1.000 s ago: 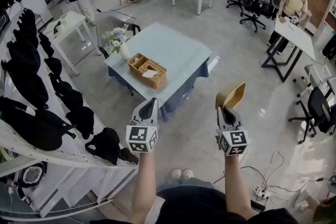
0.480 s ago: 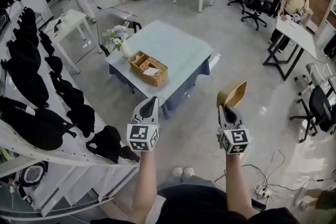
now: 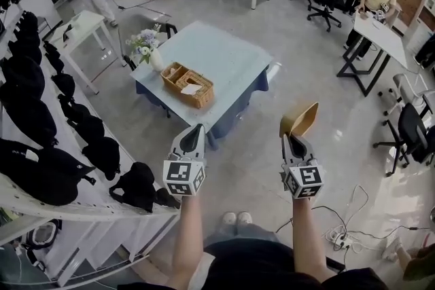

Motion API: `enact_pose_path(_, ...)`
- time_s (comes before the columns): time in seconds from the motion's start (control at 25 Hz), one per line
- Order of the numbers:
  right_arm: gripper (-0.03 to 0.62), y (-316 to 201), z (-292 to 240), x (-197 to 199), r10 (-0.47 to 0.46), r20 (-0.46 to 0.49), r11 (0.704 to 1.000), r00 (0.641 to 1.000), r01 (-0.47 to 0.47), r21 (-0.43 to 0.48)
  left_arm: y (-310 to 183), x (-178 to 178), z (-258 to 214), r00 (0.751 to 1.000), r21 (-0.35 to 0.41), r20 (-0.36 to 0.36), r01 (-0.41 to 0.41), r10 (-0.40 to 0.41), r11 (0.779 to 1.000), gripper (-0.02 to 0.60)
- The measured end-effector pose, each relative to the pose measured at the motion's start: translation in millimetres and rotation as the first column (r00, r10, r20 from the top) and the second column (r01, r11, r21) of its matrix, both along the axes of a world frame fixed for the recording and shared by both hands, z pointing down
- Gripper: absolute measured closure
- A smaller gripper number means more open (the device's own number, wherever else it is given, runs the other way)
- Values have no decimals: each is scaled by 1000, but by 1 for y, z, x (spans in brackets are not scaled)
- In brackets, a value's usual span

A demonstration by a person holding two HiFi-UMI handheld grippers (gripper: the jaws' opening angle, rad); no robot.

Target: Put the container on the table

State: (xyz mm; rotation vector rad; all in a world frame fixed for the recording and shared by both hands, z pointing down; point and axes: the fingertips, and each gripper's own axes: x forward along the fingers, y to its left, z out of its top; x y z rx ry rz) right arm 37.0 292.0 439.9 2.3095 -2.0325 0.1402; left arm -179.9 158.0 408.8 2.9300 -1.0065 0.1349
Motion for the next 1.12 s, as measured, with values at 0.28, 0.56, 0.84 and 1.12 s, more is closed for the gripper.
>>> enact_pose_path(0.28, 576, -13, 2, -3, 23, 10, 1000, 1000, -23, 2, -14, 0, 3, 1000, -4, -10, -24, 24, 1000, 574)
enact_pose_path(0.56, 576, -31, -1, 9, 51, 1, 999, 999, -51, 5, -39, 4, 5, 999, -13, -12, -31, 30, 999, 574)
enact_pose_path(0.84, 576, -71, 6, 37, 65, -5, 998, 998, -65, 6, -82, 25, 9, 1000, -10, -18, -23, 23, 1000, 574)
enact_pose_path(1.12, 576, -151, 10, 86, 31, 0, 999, 1000, -31, 28, -149, 64, 8, 1000, 15, -19, 20, -19, 1000, 574)
